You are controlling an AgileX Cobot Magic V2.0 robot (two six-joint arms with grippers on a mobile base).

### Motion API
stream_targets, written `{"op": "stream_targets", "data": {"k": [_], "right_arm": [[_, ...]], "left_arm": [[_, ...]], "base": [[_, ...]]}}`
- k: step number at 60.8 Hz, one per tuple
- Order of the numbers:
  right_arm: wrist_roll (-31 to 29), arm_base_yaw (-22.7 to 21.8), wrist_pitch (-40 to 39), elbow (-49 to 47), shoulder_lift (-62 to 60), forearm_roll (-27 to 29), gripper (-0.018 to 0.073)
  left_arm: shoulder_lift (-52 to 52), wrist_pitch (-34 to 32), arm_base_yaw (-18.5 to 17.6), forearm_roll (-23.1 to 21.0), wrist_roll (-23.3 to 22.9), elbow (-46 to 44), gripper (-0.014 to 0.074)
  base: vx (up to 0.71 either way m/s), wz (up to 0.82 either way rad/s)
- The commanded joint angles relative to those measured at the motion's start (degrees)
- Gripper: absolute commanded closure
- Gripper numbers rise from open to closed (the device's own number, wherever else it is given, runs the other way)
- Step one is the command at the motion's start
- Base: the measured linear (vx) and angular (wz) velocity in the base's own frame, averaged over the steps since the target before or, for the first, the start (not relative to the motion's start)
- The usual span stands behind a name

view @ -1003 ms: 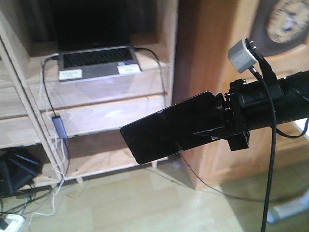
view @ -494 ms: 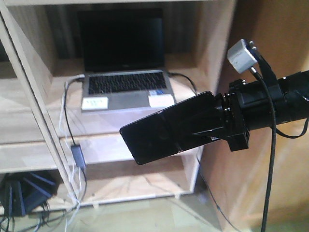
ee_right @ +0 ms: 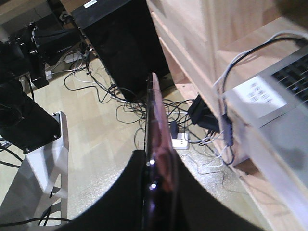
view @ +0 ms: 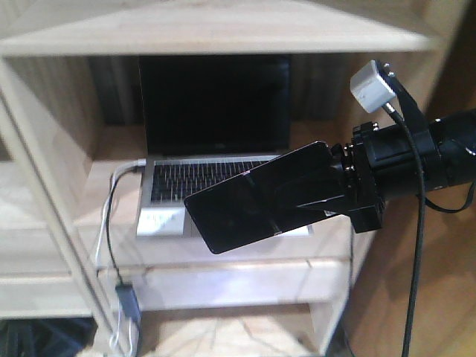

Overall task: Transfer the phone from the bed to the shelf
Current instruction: 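Approach the shelf with the laptop, holding the phone steady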

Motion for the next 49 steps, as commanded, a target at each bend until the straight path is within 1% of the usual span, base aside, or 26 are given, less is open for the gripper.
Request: {"op": "stream_targets", "data": {"k": [1,26,49], "right_arm": [[-0.22,-0.13,4.30,-1.47,-1.91,4.89,0.0561],[-0.22,-0.13,4.30,-1.47,-1.91,4.89,0.0561],[-0.22,-0.13,4.30,-1.47,-1.91,4.89,0.0561]], "left_arm": [[-0.72,-4.12,0.07,-0.52,-0.33,-1.27,0.0595],[-0.72,-4.12,0.07,-0.52,-0.33,-1.27,0.0595],[-0.72,-4.12,0.07,-0.52,-0.33,-1.27,0.0595]], "base": [[0.31,0.08],[0.23,0.05],[0.05,0.02]]}}
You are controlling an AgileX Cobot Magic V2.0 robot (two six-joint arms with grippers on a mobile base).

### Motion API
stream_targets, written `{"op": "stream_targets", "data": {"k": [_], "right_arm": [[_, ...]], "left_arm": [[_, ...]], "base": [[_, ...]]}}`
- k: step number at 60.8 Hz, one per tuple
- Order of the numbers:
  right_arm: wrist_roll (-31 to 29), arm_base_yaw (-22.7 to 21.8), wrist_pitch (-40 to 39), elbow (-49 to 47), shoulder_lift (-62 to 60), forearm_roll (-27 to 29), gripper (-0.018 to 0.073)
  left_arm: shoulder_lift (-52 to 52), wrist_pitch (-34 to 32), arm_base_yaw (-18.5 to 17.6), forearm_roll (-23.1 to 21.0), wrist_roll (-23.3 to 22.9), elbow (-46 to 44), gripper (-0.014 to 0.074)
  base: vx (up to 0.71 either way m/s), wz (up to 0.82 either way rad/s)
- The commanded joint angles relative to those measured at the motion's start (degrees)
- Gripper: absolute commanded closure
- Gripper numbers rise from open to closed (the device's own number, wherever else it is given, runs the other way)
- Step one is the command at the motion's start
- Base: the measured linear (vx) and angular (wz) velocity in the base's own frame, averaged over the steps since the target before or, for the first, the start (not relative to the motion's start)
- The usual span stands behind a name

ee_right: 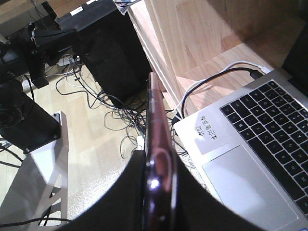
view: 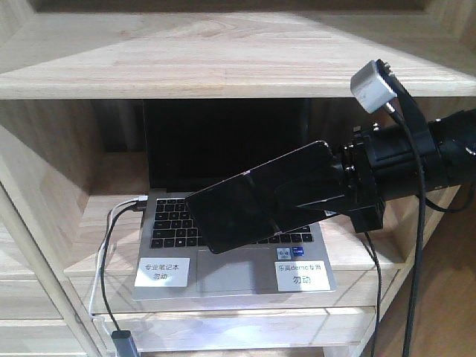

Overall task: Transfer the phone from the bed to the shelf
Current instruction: 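Approach the shelf with the laptop, holding the phone steady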

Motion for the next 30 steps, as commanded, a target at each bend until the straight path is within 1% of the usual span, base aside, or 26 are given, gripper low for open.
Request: {"op": "stream_targets", "data": {"k": [1,30], "right_arm": [[-0.22,-0.13,4.30,-1.47,-1.91,4.89,0.0561],[-0.22,-0.13,4.30,-1.47,-1.91,4.96,0.0561]], "left_arm": [[-0.72,-4.12,0.07,-0.52,-0.33,-1.27,0.0595],[-0.72,-4.12,0.07,-0.52,-0.33,-1.27,0.0595]], "base": [[0.00,0.00],[0.00,0.00]]}}
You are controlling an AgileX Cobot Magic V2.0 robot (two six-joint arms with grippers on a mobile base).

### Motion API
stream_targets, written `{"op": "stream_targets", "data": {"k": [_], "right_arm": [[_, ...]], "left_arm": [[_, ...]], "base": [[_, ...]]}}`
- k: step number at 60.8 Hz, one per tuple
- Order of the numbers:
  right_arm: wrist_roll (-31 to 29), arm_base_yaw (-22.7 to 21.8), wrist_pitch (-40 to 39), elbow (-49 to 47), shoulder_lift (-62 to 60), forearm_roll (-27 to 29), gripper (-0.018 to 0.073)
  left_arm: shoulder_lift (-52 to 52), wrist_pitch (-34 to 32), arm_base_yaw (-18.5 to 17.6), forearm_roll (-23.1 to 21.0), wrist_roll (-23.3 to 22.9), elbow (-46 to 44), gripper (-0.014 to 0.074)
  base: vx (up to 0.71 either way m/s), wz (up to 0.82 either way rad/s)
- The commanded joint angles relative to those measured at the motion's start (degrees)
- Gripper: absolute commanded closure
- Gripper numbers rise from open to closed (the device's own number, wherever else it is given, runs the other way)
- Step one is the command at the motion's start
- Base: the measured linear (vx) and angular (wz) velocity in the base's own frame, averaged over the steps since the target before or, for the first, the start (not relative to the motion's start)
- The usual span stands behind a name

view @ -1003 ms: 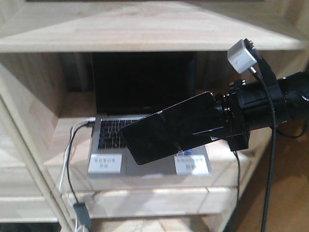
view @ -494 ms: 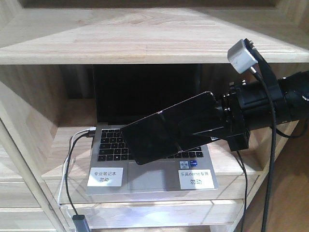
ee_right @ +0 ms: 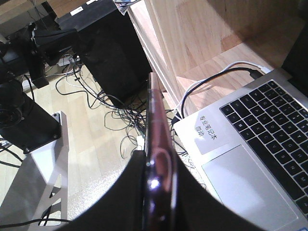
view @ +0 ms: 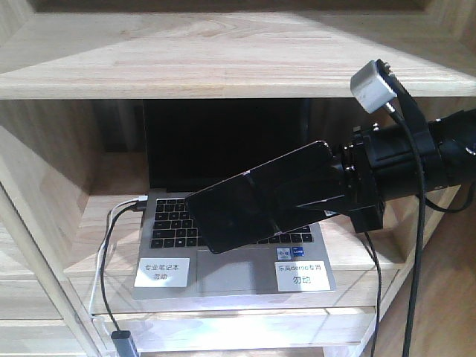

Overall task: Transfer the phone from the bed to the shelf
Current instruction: 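Approach the shelf with the laptop, holding the phone steady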

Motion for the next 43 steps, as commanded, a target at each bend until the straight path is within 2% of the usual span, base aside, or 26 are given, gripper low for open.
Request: {"op": "stream_targets", "data": {"k": [1,43], "right_arm": [[-0.22,-0.13,4.30,-1.47,-1.91,4.96,0.0561],[0.87,-0.13,4.31,-1.47,-2.72,4.19,0.0561]], "left_arm": [[-0.72,-4.12,0.07,-0.52,-0.33,-1.27,0.0595],[-0.72,-4.12,0.07,-0.52,-0.33,-1.27,0.0595]], "base": [[0.00,0.00],[0.00,0.00]]}}
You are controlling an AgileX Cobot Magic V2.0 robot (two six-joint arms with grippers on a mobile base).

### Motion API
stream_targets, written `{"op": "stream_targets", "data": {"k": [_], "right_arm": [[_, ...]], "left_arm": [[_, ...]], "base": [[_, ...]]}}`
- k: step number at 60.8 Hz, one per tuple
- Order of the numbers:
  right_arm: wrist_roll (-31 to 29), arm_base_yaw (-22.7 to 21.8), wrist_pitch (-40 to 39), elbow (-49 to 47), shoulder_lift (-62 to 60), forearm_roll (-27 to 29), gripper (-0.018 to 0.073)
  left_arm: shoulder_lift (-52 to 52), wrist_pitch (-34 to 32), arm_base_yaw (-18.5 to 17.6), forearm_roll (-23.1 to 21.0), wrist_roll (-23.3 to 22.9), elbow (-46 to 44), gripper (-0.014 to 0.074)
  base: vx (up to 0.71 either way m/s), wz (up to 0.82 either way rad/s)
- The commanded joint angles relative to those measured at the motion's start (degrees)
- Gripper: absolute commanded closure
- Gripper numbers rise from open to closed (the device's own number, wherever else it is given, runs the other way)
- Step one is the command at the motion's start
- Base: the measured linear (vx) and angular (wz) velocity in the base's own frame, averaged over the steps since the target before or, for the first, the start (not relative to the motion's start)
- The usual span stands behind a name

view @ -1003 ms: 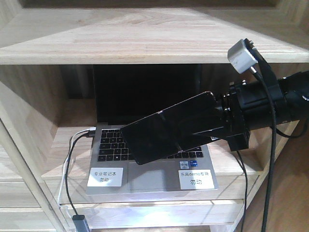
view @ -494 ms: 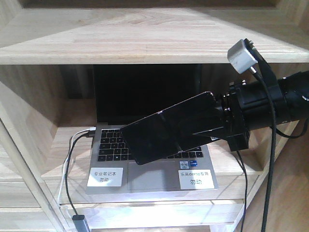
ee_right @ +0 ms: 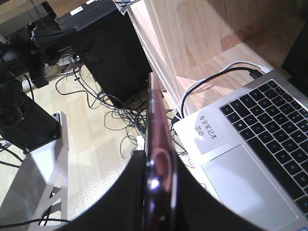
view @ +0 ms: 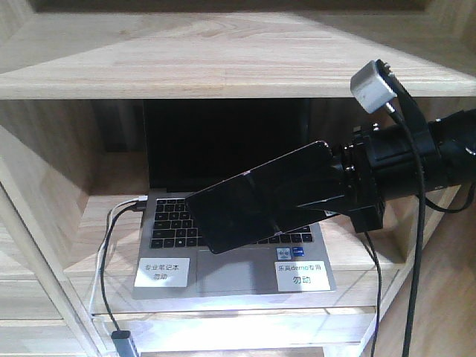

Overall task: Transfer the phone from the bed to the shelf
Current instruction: 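Approach the shelf with the laptop, holding the phone steady, then raise the right gripper and move the phone onto the upper shelf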

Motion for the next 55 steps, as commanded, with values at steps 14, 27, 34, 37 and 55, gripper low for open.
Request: {"op": "stream_targets", "data": {"k": [14,27,34,37,55], "right_arm": [[2.30,-0.13,4.31,-1.59,-8.47,4.56,0.0561],[5.45,-0.13,1.66,-1.67,-15.06,6.02,0.0561],[8.17,-0.13,-1.46,-4.23,-17.31,6.69,0.0561],[9.58,-0.13,-2.13,-6.34,-17.65,6.69,0.0561],[12.45,-0.13,-7.58,-20.73,-14.22,6.63,0.0561]], "left_arm": [[-0.72,-4.12,0.07,-0.52,-0.33,-1.27,0.0595],[-0.72,-4.12,0.07,-0.52,-0.33,-1.27,0.0595],[-0.72,-4.12,0.07,-0.52,-0.33,-1.27,0.0595],[-0.72,-4.12,0.07,-0.52,-0.33,-1.27,0.0595],[-0.72,-4.12,0.07,-0.52,-0.33,-1.27,0.0595]], "base": [[0.00,0.00],[0.00,0.00],[0.00,0.00],[0.00,0.00],[0.00,0.00]]}}
